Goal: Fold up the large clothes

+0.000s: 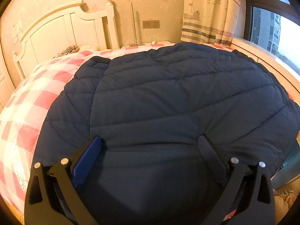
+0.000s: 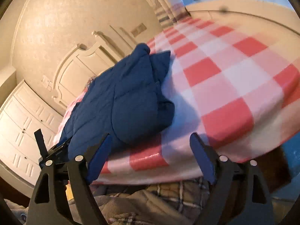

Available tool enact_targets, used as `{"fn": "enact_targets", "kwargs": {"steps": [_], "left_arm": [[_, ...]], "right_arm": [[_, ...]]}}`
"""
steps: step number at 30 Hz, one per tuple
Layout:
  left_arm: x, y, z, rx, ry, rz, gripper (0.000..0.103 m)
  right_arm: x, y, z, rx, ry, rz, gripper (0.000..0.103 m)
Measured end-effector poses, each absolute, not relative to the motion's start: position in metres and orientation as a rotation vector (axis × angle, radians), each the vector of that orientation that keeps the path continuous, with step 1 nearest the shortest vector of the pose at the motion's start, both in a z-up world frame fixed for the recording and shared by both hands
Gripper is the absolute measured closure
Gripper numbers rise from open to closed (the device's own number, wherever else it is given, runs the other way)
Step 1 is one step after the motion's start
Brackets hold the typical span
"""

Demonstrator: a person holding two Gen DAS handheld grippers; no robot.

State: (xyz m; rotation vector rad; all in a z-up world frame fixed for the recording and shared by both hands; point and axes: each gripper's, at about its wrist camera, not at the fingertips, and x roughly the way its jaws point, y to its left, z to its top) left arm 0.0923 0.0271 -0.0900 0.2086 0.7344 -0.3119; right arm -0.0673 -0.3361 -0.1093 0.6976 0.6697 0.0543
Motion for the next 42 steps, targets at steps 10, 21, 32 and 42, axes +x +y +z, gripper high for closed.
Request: {"fn": "enact_targets", "kwargs": {"steps": [10,21,32,42], "left_arm": [[0.093,0.029,-0.091,0.212,0.741,-0.313,0.002],[0.113,0.023,-0.043,0.11,0.814,-0.385,0.003],[0.284,-0.064,-0.075,0.251,1.012,-0.137,0.002],[0.117,-0.035,-0.047,0.377,0.791,-0.38,0.01]], "right_arm": [[0.021,-0.298,-0.1,0.718,0.75,0.057,0.008],[0.02,-0.32,-0.109,0.93,0.468,0.126,0.056],[0.009,-0.299,-0.071,0.753,0.432,0.134,0.056],[0.012,-0.246,-0.003,0.492,0.374,0.139,0.056]]}}
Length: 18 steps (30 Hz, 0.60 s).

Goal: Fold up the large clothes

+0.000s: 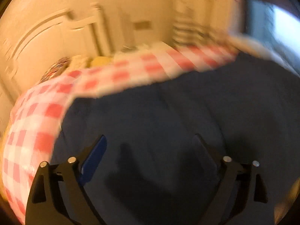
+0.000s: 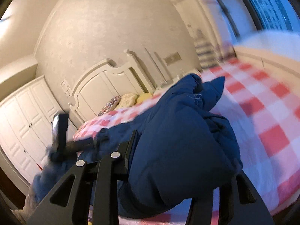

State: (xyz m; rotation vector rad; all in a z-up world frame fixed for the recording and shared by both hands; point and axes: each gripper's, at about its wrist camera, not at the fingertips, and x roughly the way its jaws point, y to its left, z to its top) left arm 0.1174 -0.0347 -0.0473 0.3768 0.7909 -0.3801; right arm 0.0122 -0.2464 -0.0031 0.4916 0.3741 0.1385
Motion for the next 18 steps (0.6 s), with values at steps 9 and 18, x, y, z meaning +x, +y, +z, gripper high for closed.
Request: {"fn": "enact_targets", "kwargs": {"steps": [9,18], "left_arm": [[0.035,0.149,-0.03,-0.05,0.594,-0.332,0.009],[0.032,0.273,0.014,-0.207,0.47,-0.059,0.011]], "right_arm": [[0.051,-0.087,0.075,0.072,0.317,0.306,0.056],[0.111,0.172,-0.049,-0.65,0.546,0.376,0.043]]}}
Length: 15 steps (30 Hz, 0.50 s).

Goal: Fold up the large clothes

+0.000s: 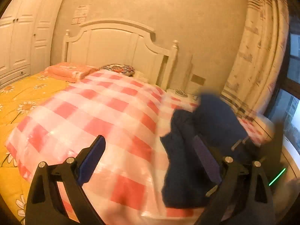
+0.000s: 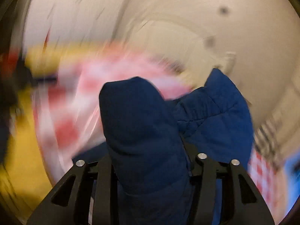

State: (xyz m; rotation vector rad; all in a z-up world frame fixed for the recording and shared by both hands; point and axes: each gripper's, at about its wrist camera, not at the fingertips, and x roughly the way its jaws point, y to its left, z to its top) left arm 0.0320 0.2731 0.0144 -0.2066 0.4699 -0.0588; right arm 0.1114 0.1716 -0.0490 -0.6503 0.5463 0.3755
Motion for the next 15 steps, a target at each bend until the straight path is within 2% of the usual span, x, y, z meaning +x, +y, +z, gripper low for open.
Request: {"fn": "enact_targets", "kwargs": {"steps": [3,7,12,15], "left_arm": [[0.041,0.289,0.022,-0.238,0.475,-0.091,0.009],[0.074,0.291,0.04,-0.175,0.495,-0.144,0.007],[0.147,0.219,0.067,-0.058,0.643,-0.43,0.005],[0.188,0.166,0.066,0.051,0.733,-0.462,0.005]], "right_arm": [[0.093,0.195,-0.078,-0.802,0.447,0.32,0.04],[0.096,0.184,-0.076,-0.743,0.448,0.343,0.038],[0.091,0.187,-0.085,-0.825,0.381,0.284,0.035],[0.086,0.182,-0.075,-0.845,0.369,0.33,0.023]]}}
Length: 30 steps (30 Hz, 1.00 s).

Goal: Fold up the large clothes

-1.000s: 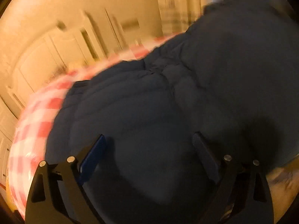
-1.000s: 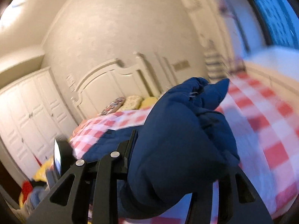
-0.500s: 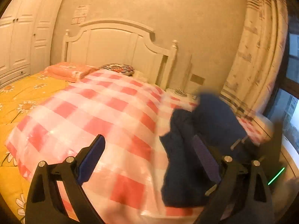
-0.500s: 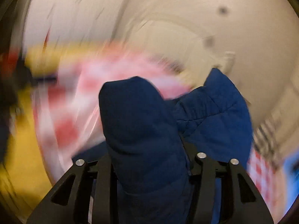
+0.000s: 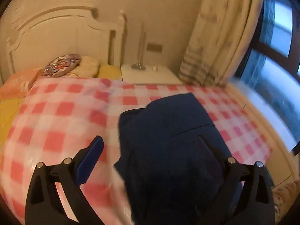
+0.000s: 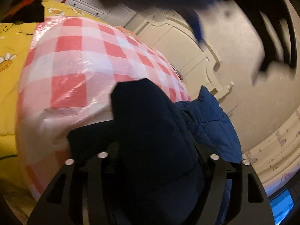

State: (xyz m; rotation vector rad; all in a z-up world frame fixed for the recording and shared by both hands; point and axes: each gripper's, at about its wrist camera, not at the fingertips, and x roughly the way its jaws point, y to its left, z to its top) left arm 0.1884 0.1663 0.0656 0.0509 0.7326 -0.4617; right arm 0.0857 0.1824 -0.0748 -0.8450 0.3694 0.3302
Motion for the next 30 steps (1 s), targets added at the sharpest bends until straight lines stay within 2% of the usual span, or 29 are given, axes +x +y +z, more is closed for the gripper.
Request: {"fn": "enact_targets", "kwargs": {"steps": [2,4,6,7,9,13,16,18,21,30], "left_arm": [[0.207,0.135,0.059,0.133,0.781,-0.465,0.005],[0.218,0.108,0.048,0.209,0.809,-0.471,0.005],[0.222,0.091,0.035,0.264,0.823,-0.45,0.005],[0.223,0.088,0.031,0.281,0.824,-0.436,0.005],[0.222,0.085,0.018,0.32,0.817,-0.398,0.005],[0.23,0.103,0.01,0.243,0.832,-0.374,0.005],[0.224,0.111,-0.003,0.221,0.815,-0.36,0.004],[0.214,0.114,-0.012,0.22,0.768,-0.333,0.003],[0.202,0.119,-0.023,0.211,0.701,-0.294,0.002],[0.189,0.137,-0.037,0.13,0.622,-0.186,0.002]], "right_arm": [[0.068,0.178,-0.067,-0.863,0.352,0.401,0.017],[0.058,0.17,-0.056,-0.835,0.362,0.467,0.017],[0.049,0.143,-0.028,-0.696,0.374,0.567,0.029],[0.049,0.13,-0.017,-0.634,0.38,0.601,0.031],[0.047,0.087,0.012,-0.467,0.355,0.631,0.031],[0.063,0.014,0.035,-0.207,0.389,0.568,0.031],[0.086,-0.008,0.017,-0.156,0.483,0.505,0.031],[0.098,0.0,-0.014,-0.187,0.605,0.545,0.031],[0.093,0.02,-0.039,-0.353,0.541,0.516,0.024],[0.096,0.015,-0.049,-0.381,0.524,0.548,0.022]]}}
